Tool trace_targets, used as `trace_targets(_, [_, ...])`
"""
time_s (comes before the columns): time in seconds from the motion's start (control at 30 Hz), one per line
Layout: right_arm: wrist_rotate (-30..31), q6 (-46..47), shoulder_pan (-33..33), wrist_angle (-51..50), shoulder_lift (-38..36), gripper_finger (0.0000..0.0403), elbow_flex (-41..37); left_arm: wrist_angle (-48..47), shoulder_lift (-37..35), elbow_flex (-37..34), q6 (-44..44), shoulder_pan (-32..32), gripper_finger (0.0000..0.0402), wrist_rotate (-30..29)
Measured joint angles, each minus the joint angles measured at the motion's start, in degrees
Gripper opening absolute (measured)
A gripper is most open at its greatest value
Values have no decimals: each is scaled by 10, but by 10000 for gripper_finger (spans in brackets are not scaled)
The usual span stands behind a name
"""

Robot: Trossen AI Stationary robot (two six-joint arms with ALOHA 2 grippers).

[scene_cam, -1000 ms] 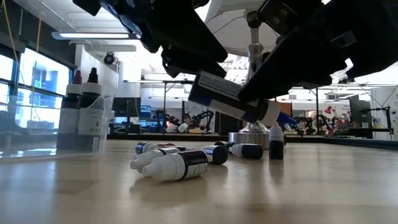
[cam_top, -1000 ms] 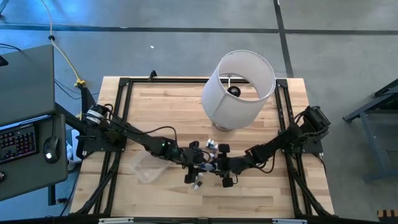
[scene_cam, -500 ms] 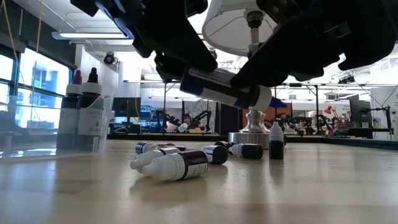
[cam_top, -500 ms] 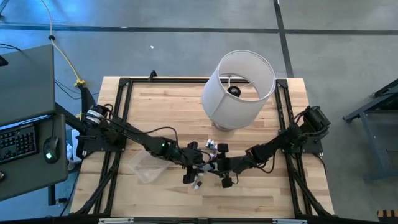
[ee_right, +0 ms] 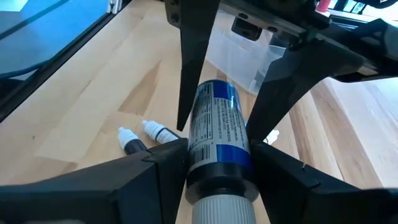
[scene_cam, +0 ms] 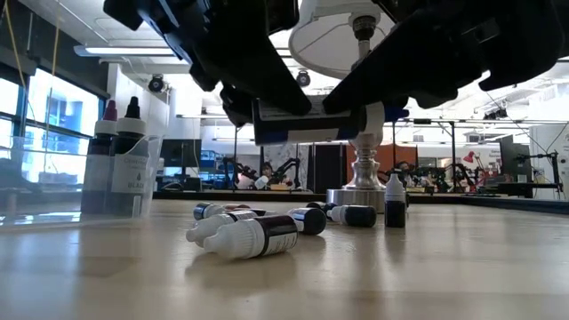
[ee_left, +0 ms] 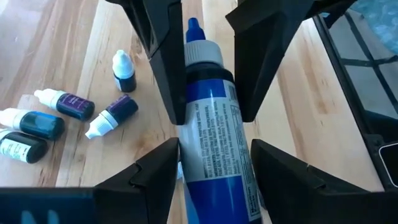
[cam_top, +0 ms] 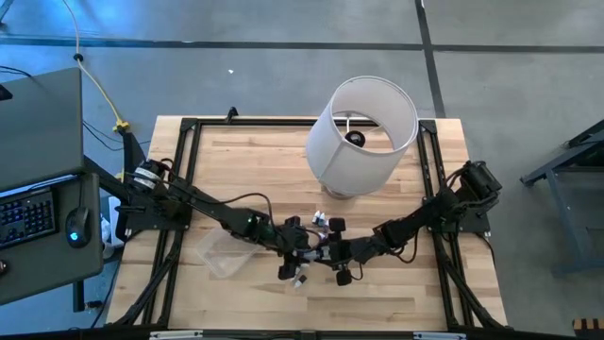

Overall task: Pick & Place food coloring
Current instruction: Put the blue food coloring bottle into the transparent bin

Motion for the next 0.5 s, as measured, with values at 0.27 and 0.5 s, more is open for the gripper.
trace_targets(0.27, [5, -25, -1, 34, 0, 166, 0, -1, 0, 0, 0, 0, 131, 16])
trace_targets(0.5, [5, -25, -1, 38, 0, 167, 0, 3, 0, 0, 13, 0, 122, 16])
